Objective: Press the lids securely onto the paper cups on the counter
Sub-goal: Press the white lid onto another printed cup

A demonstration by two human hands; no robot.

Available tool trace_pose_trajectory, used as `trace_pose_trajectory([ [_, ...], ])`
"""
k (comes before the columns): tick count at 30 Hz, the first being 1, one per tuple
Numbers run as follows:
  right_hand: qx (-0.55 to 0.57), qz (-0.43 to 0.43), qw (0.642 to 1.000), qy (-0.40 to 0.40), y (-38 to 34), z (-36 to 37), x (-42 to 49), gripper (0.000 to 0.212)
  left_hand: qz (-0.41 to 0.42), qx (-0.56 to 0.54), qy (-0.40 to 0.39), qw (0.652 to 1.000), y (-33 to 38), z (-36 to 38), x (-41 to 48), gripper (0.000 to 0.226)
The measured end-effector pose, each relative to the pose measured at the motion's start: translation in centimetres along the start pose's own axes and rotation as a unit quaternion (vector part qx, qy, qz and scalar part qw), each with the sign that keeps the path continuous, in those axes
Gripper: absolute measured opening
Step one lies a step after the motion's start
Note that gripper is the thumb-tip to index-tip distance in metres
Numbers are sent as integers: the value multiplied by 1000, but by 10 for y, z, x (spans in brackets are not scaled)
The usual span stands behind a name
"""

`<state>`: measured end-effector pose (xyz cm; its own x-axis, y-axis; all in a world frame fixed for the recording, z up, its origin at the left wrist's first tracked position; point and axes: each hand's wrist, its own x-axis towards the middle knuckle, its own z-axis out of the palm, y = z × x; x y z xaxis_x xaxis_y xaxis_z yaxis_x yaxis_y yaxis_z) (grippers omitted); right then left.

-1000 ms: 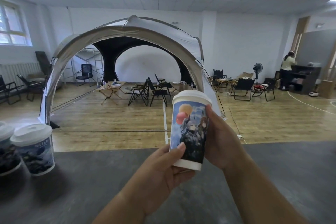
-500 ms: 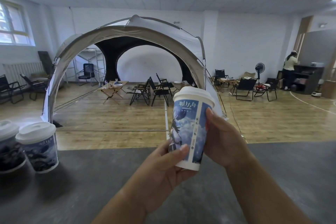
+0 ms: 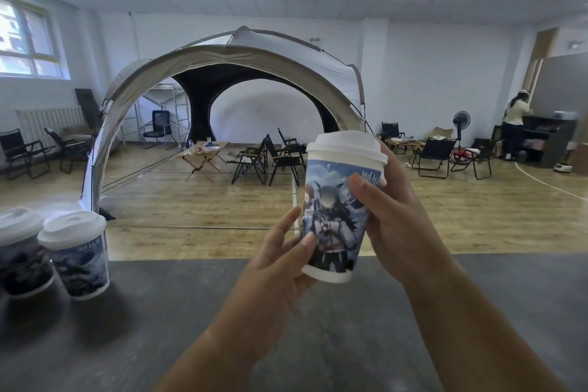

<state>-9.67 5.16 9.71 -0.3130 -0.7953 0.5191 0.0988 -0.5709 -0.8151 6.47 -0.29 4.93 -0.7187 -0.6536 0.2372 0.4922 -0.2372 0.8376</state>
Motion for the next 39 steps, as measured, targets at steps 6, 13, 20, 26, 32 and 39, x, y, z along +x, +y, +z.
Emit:
trace_pose_trajectory([
  [6,64,30,994,-86,0,6,2,83,-27,-13,-61,998,6,-2,-2,58],
  [13,115,44,989,-84,2,9,6,88,-3,11,-39,999,9,8,4,51],
  [20,112,36,991,-63,5,4,0,91,-18,17,-59,998,5,8,4,57],
  [26,113,52,990,-65,4,-1,-7,87,-69,-2,-87,994,5,4,4,47],
  [32,53,22,998,-12,6,3,-7,92,54,149,82,984,-4,11,7,65],
  [39,64,62,996,12,10,6,-5,75,-48,43,1,998,3,0,4,51],
])
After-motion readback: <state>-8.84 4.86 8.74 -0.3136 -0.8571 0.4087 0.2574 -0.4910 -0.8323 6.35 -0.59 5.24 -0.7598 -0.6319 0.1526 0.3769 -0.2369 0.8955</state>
